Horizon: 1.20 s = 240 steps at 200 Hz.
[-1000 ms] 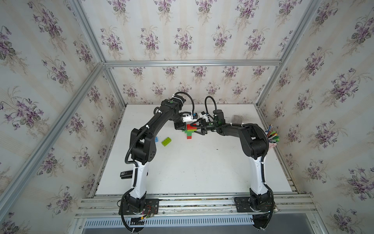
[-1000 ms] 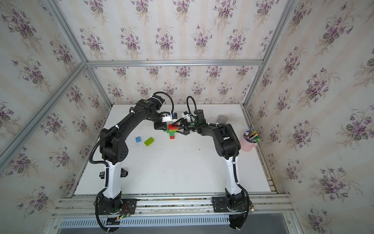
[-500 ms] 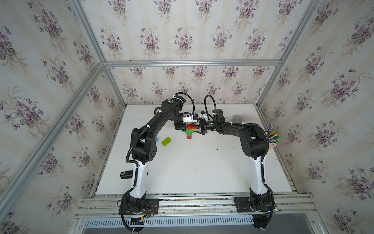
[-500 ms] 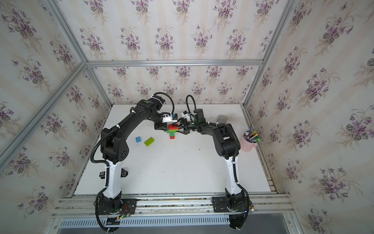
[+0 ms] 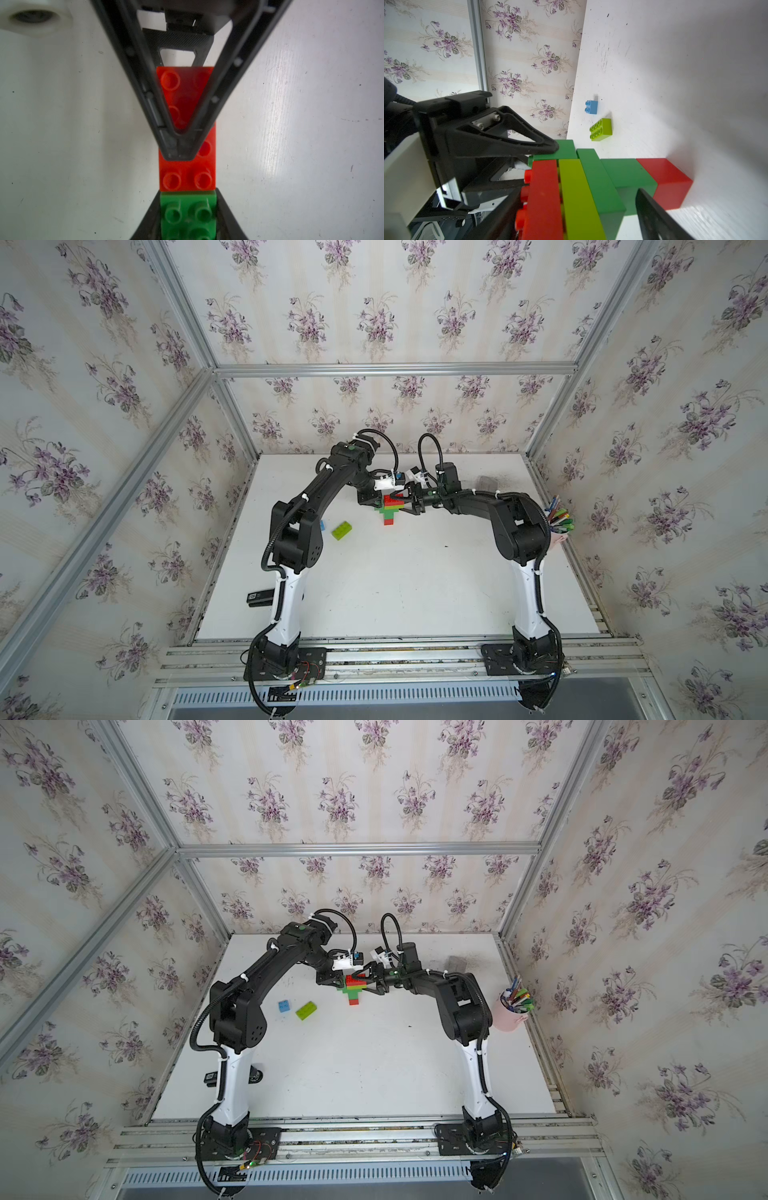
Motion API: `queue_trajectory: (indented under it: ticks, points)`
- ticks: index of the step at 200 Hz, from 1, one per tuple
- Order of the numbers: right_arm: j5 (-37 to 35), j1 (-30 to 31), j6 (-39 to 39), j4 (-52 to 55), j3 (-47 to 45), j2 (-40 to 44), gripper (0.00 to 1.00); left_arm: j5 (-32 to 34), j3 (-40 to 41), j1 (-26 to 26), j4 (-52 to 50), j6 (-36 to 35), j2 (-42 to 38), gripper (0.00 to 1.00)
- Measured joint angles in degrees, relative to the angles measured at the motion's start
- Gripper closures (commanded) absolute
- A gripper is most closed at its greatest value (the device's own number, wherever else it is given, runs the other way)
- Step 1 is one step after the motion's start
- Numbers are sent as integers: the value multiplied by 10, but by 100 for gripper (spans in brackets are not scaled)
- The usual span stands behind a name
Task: Assemble a spoon with lego
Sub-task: Assemble the lego brick with the lego brick.
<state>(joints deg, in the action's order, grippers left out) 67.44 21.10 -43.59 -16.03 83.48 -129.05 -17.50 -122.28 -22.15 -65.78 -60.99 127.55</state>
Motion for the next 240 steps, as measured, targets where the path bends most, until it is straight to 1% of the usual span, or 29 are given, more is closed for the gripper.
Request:
queue_trajectory:
  ticks: [13, 41, 67, 79, 92, 118, 128, 144, 161, 165, 174, 206, 240]
  points:
    - [2, 0, 1, 1, 0, -1, 18, -3, -9, 0, -7, -2, 6, 76]
    - [8, 0, 2, 0, 0, -4, 19, -3, -27, 0, -23, -11, 16, 68]
    - [12, 0, 3, 0, 0, -7, 19, -4, -41, 0, -35, -22, 23, 64]
    - [16, 0, 6, 2, 3, -8, 20, -4, -48, 0, -41, -29, 27, 60]
    - [21, 0, 11, 6, 5, -10, 20, -9, -59, -1, -51, -34, 35, 58]
    - [26, 0, 18, 15, 7, -10, 20, -17, -90, -5, -65, -36, 54, 52]
    - [28, 0, 18, 17, 7, -10, 20, -18, -101, -5, -67, -35, 54, 51]
    - [28, 0, 18, 20, 8, -10, 20, -17, -111, -5, -69, -35, 51, 46]
    - [28, 0, 18, 24, 11, -10, 20, -14, -111, -5, -70, -33, 43, 46]
    - [28, 0, 18, 26, 11, -10, 20, -12, -111, -5, -70, -33, 40, 42]
    - [27, 0, 18, 28, 13, -10, 20, -11, -111, -5, -70, -34, 34, 39]
    - [22, -1, 18, 42, 21, -12, 20, -10, -111, -4, -70, -33, 10, 36]
    - [20, -2, 19, 49, 26, -13, 20, -1, -112, -4, -62, -29, 1, 36]
